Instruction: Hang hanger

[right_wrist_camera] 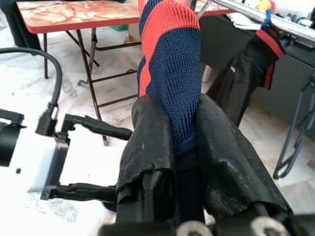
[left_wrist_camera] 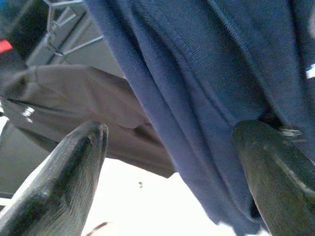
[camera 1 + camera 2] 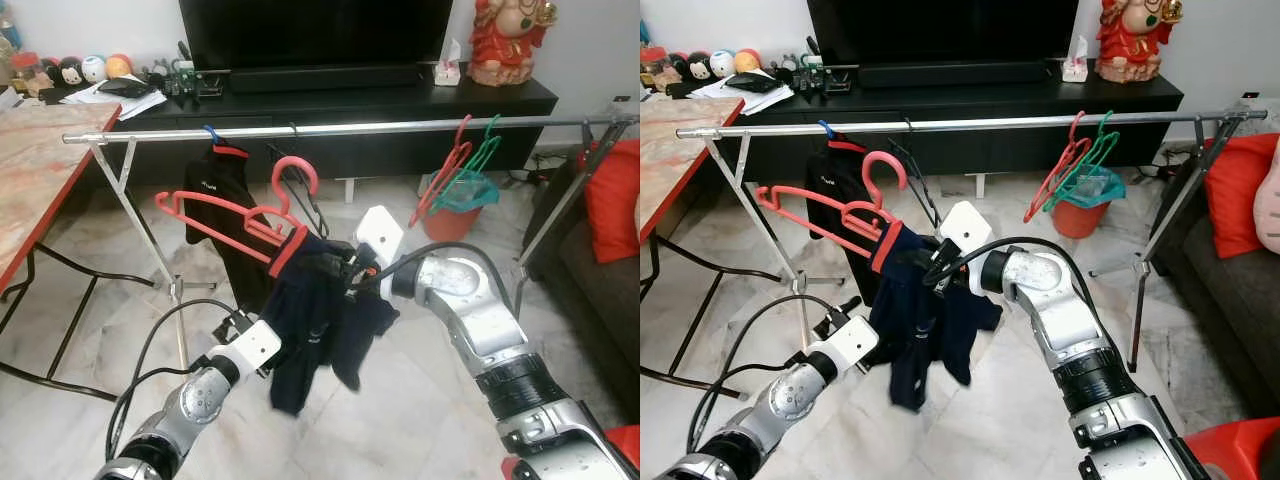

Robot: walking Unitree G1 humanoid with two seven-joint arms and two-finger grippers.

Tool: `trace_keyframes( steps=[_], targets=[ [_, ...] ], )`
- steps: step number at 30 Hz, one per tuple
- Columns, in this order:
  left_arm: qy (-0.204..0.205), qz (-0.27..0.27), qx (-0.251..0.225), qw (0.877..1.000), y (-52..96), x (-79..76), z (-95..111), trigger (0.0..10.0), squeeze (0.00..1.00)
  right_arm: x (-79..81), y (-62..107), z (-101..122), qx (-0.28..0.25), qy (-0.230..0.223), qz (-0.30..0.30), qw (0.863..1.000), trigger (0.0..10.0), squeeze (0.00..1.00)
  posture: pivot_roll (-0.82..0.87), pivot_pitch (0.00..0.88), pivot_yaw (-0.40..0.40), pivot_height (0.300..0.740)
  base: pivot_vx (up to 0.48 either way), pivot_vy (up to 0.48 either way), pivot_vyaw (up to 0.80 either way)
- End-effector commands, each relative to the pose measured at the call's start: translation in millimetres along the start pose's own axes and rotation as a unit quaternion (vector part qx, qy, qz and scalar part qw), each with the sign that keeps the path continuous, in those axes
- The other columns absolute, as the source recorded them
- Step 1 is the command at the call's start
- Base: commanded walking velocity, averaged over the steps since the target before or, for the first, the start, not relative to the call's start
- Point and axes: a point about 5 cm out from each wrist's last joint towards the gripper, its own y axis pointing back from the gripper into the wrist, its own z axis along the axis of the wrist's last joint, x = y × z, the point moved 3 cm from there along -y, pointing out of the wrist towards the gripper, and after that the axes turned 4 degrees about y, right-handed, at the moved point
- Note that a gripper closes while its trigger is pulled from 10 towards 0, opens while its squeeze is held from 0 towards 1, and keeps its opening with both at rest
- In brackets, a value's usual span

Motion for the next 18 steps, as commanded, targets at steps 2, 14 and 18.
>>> trace_keyframes(
  steps=[2,14,18],
  targets=[
    [-0.044,-0.034,-0.004,0.998,2.9,-13.8,-2.2,10.0,0.0,4.4,-4.1,15.2,-0.019,0.014,0.011,1.0,10.0,0.0,-0.08,0.0,0.032,0.74,0.0,0.0,0.0],
    [-0.067,-0.053,-0.007,0.996,4.4,-23.1,-4.4,10.0,0.0,10.9,-17.2,38.1,-0.042,0.018,0.021,0.999,10.0,0.0,-0.08,0.0,0.035,0.74,0.0,0.0,0.0],
    [-0.069,-0.056,-0.009,0.996,4.7,-23.4,-4.3,10.0,0.0,10.2,-20.6,43.5,-0.049,0.018,0.018,0.998,10.0,0.0,-0.08,0.0,0.037,0.74,0.0,0.0,0.0]
  ],
)
